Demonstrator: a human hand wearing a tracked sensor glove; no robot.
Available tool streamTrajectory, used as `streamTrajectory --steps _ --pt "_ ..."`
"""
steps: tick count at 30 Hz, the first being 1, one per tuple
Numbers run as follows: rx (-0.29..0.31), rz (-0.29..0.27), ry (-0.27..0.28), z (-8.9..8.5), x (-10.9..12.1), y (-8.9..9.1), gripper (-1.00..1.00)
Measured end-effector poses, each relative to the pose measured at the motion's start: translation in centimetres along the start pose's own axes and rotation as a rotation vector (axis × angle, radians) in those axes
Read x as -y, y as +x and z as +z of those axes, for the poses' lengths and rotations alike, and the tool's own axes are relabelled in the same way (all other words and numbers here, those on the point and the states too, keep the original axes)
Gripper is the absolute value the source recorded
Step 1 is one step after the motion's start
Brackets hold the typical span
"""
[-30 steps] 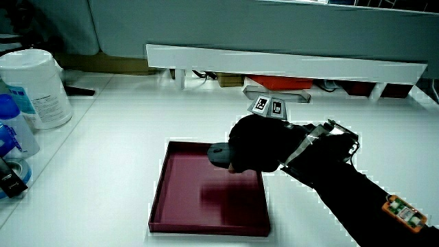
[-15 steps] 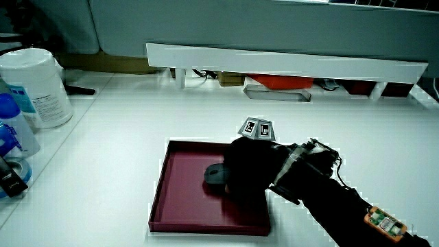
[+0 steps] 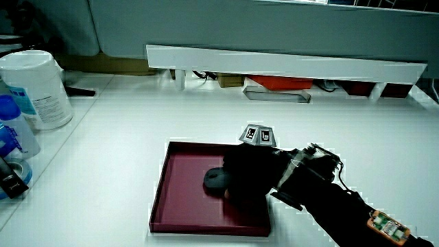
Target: Place mouse into plate
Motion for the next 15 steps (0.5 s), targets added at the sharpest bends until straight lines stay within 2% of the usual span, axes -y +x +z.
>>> streamTrajectory --steps 2,3,4,5,9,10,13,15 --pt "0.020 -0.010 -0.004 -0.3 0.3 0.0 0.00" --pt "0.037 -0.022 -0.013 -0.4 0.4 0.1 -0.09" --pt "0.027 -0.012 -0.040 -0.3 0.7 0.1 -0.18" --pt "0.038 -0.015 -0.031 -0.1 1.1 0.1 -0.27" --pt "0.075 0.028 -0.027 1.6 3.5 -0.7 -0.64" --pt "0.095 0.021 -0.004 1.9 4.2 -0.8 -0.73" --pt "0.127 0.057 -0.012 3.0 6.4 -1.5 -1.00" --pt "0.148 0.070 -0.007 3.8 7.8 -1.9 -1.00"
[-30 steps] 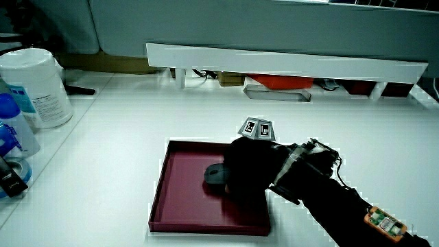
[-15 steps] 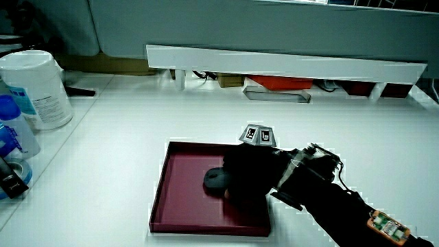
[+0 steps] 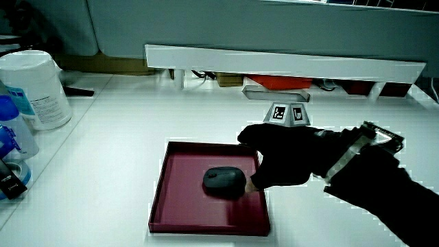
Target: Place mouse into plate
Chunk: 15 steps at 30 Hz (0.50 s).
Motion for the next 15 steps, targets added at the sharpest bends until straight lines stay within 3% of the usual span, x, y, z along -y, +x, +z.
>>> streamTrajectory --steps 3,5,8,9,11,12,13,15 --pt "-0.017 0.045 -0.022 1.1 2.0 -0.4 -1.00" --pt "-0.007 0.027 -0.046 1.3 3.1 -0.2 -1.00" --pt "0.014 -0.006 -0.007 1.3 5.2 0.3 -1.00" --pt "0.011 0.108 -0.004 2.4 7.0 -1.0 -1.00" --pt "0.018 0.119 -0.015 2.8 8.5 -1.4 -1.00" --pt "0.063 0.124 0.030 2.5 8.9 -1.2 -1.00" --pt "0.036 0.126 0.004 2.9 9.7 -1.6 -1.00" --pt "0.053 0.154 0.014 3.4 11.2 -2.3 -1.00"
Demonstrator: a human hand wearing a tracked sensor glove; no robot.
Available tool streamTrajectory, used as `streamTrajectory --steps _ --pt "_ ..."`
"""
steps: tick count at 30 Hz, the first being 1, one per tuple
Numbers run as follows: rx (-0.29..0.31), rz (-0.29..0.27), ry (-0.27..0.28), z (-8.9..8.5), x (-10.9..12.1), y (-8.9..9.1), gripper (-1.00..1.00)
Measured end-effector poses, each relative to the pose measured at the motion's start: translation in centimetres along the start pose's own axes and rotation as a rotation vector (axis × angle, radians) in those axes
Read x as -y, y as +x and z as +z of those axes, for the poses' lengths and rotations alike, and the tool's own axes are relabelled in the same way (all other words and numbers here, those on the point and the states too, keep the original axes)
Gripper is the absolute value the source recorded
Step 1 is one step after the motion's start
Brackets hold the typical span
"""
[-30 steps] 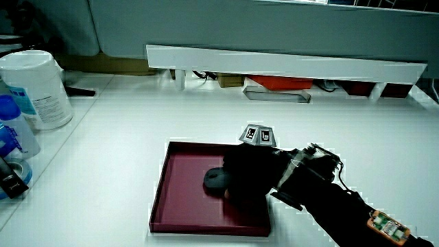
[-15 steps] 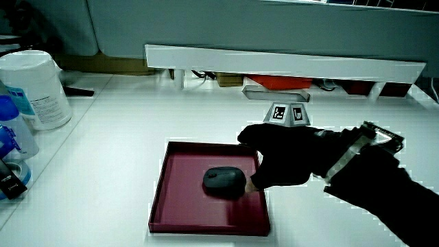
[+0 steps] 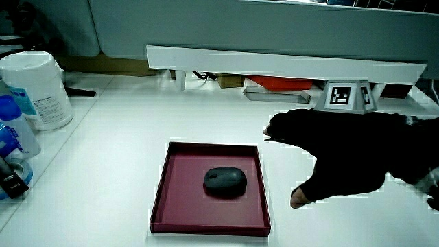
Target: Place mouse into plate
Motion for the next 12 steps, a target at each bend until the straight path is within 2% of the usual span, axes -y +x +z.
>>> streamTrajectory --steps 1,2,3,6,10,12 --pt "0.015 0.019 0.011 0.2 0.6 -0.5 -1.00" --pt "0.004 0.026 -0.011 0.2 1.0 -0.7 -1.00" --pt "0.011 0.010 -0.009 -0.1 1.2 -0.6 -1.00" --pt "-0.009 0.027 -0.022 -0.2 1.9 -0.7 -1.00" --pt "0.001 0.016 -0.005 -0.3 1.6 -0.2 -1.00" --pt "-0.015 0.012 -0.007 -0.1 1.2 0.0 -1.00"
